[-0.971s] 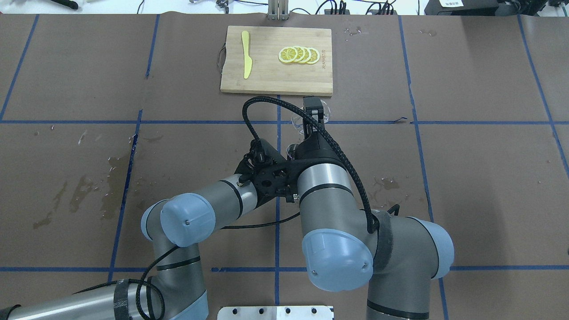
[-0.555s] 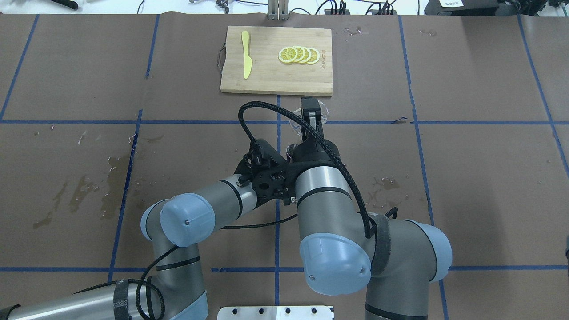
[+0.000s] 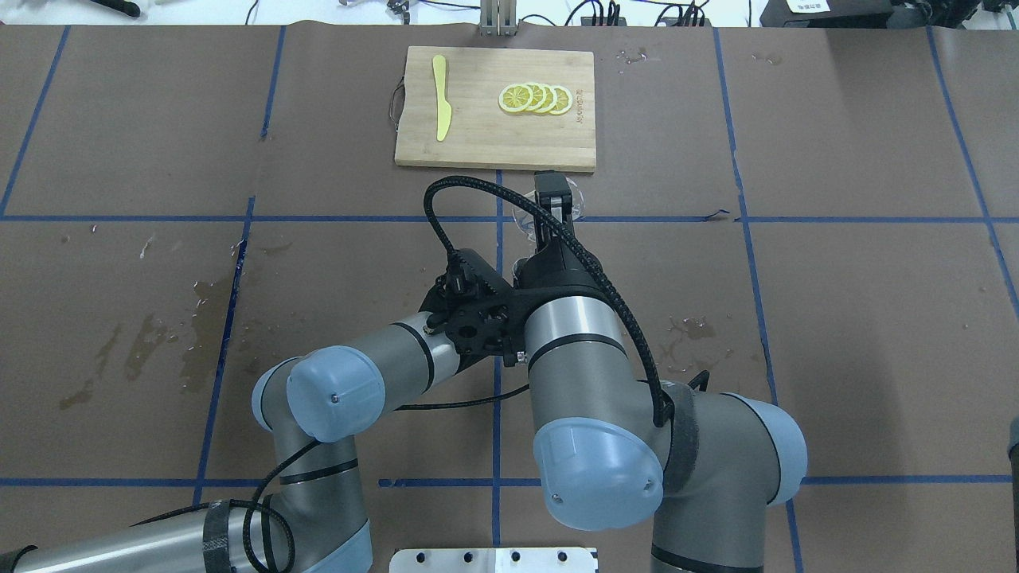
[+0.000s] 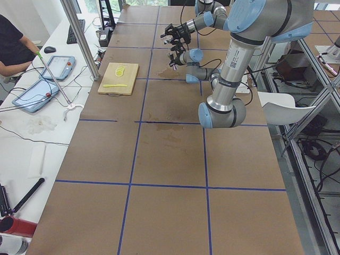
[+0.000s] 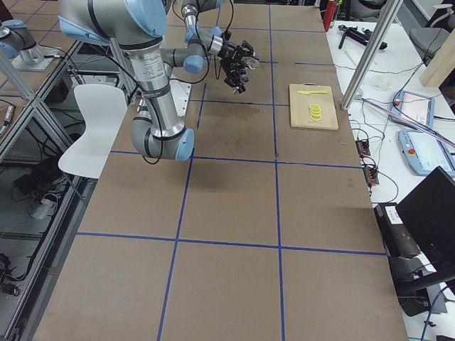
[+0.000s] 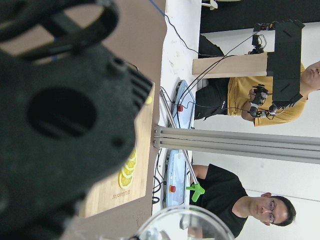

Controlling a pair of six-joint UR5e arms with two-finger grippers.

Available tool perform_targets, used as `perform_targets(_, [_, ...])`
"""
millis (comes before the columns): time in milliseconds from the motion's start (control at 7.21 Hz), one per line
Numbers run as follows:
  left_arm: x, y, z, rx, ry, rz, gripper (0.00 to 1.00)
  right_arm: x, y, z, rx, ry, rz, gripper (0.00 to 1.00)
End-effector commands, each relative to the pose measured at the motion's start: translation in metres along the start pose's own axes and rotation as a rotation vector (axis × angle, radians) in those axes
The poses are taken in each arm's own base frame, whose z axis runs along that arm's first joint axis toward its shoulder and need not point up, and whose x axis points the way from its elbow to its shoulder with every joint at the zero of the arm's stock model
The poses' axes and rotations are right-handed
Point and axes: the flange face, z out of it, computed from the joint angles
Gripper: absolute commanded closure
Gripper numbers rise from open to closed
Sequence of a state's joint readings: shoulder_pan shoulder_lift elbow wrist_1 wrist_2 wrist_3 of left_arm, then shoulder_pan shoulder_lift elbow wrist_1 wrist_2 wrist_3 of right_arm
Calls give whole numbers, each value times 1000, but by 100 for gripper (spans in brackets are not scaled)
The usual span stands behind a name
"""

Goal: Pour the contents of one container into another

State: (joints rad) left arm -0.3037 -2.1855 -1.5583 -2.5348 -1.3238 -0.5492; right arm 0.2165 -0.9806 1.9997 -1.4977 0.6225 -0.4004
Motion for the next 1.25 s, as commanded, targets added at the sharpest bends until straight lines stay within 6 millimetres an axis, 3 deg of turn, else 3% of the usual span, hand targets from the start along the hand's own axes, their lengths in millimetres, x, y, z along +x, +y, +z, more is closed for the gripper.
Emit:
perform_targets(0, [-1, -1, -1, 3, 0, -1, 100, 8, 1, -1, 15, 10, 59, 100])
perform_targets(555, [0, -3, -4, 9, 5, -4, 100, 13, 26, 16, 0, 39, 225, 100])
perform_targets(832, [0, -7, -7, 16, 8, -4, 100, 18, 51, 29, -10, -11, 451, 100])
perform_targets(1109, [-5, -10, -9, 24, 4, -4, 100, 18, 78, 28, -23, -33, 662, 100])
